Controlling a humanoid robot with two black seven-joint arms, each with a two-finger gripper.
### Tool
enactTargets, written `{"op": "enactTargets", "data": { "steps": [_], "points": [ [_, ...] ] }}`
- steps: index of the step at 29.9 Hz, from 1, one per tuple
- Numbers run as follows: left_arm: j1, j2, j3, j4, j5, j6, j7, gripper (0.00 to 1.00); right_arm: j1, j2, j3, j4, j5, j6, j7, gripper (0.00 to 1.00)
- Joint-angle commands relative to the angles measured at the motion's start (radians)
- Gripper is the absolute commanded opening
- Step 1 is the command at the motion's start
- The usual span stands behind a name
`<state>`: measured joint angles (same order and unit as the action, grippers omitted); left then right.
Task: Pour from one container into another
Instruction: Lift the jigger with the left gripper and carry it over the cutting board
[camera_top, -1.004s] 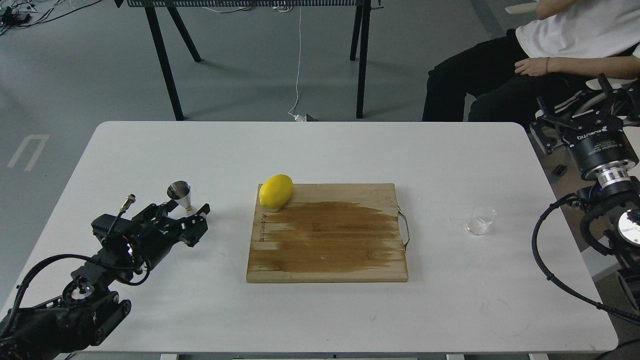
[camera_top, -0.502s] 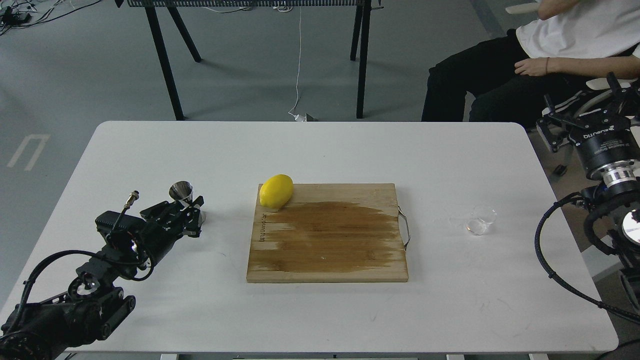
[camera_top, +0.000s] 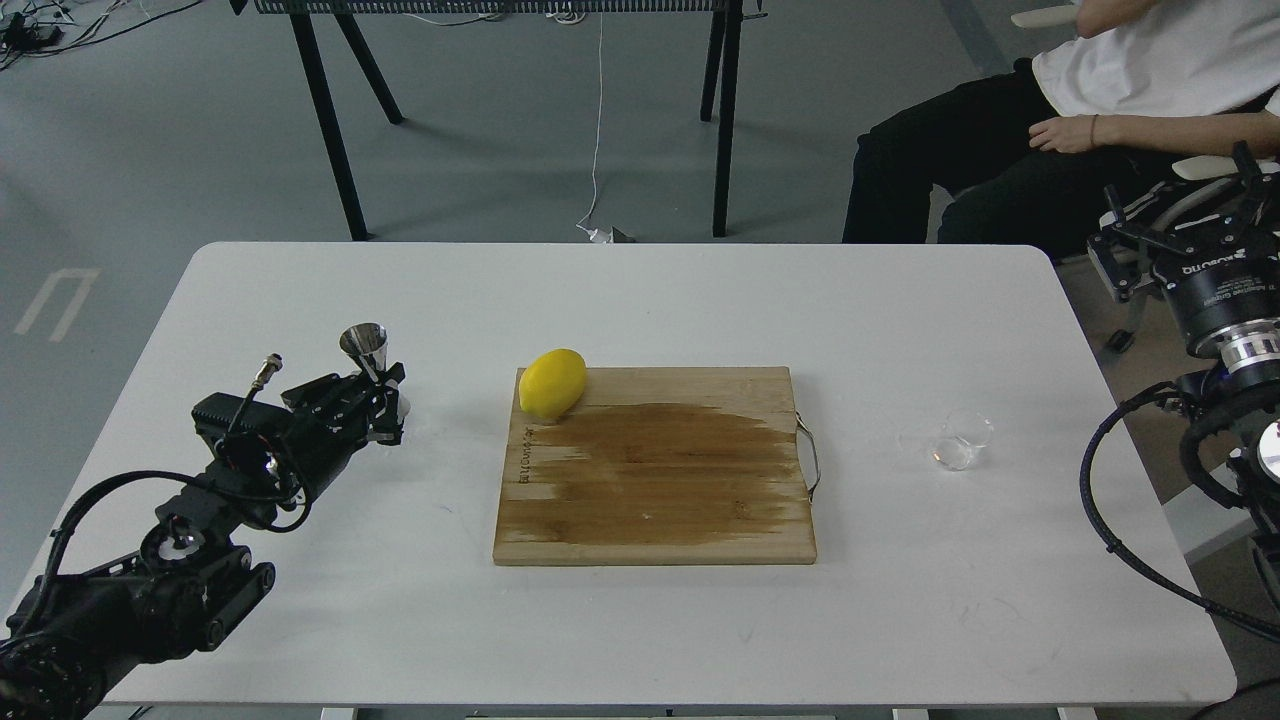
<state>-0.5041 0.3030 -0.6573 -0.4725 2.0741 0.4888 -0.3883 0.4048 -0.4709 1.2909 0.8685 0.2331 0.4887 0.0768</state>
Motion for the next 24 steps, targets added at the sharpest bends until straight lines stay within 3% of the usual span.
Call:
{"op": "enactTargets", "data": {
  "steps": [1, 6, 13, 19, 24],
  "points": [
    [-0.077, 0.002, 0.002, -0.014, 0.009, 0.000, -0.001, 0.12, -0.003, -0.005, 0.002, 0.001, 0.000, 0.000, 0.000, 1.00],
    [-0.201, -0.004, 0.086, -0.081, 0.009, 0.000, -0.003, 0.11, -0.009, -0.032, 0.016, 0.003, 0.000, 0.000, 0.000, 1.00],
    [-0.252, -0.011, 0.286, -0.316, 0.046, 0.000, 0.000, 0.11, -0.023, -0.058, 0.024, 0.000, 0.000, 0.000, 0.000, 1.00],
    [-0.254, -0.034, 0.438, -0.327, 0.108, 0.000, 0.008, 0.11, -0.035, -0.060, 0.025, 0.000, 0.000, 0.000, 0.000, 1.00],
    [-0.252, -0.134, 0.452, -0.308, 0.108, 0.000, 0.026, 0.11, -0.035, -0.060, 0.027, 0.003, 0.002, 0.000, 0.000, 1.00]
  ]
}}
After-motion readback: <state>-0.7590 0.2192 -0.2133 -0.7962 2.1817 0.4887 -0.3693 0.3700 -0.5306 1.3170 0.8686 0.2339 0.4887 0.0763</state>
